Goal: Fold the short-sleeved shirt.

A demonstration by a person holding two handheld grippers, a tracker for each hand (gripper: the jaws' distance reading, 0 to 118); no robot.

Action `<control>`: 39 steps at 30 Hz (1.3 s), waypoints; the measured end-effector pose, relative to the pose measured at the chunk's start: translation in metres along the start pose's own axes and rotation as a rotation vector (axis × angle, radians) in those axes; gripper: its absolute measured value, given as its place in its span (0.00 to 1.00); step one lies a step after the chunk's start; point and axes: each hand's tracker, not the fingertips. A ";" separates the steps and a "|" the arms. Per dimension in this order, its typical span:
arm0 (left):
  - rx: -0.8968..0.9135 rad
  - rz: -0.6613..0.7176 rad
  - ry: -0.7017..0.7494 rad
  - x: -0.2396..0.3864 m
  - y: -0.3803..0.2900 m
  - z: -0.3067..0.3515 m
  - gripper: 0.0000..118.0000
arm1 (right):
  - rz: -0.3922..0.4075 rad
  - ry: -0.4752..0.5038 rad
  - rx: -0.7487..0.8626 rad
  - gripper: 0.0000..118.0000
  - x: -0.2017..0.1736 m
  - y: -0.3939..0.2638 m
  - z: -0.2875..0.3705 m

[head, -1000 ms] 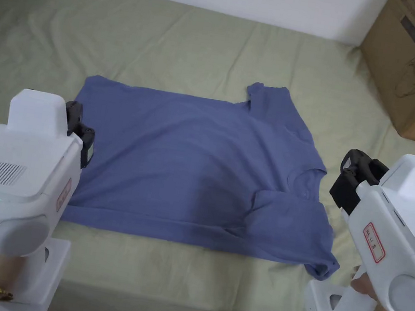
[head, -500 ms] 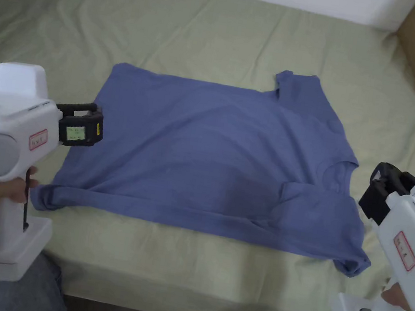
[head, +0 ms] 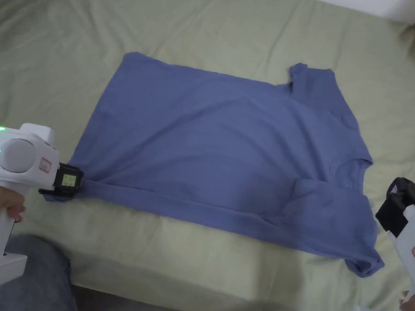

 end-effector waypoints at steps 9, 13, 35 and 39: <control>0.037 -0.021 -0.064 0.011 -0.001 0.016 0.00 | -0.013 -0.013 -0.042 0.00 0.003 0.001 -0.006; 0.168 0.103 -0.090 -0.001 0.003 0.044 0.00 | -0.031 0.005 -0.143 0.00 0.016 0.004 -0.018; 0.280 0.238 -0.114 0.009 0.006 0.070 0.00 | -0.038 0.022 -0.681 0.11 0.061 -0.093 -0.117; 0.272 0.237 -0.105 0.009 0.009 0.069 0.00 | -0.106 0.078 -0.668 0.06 0.069 -0.080 -0.110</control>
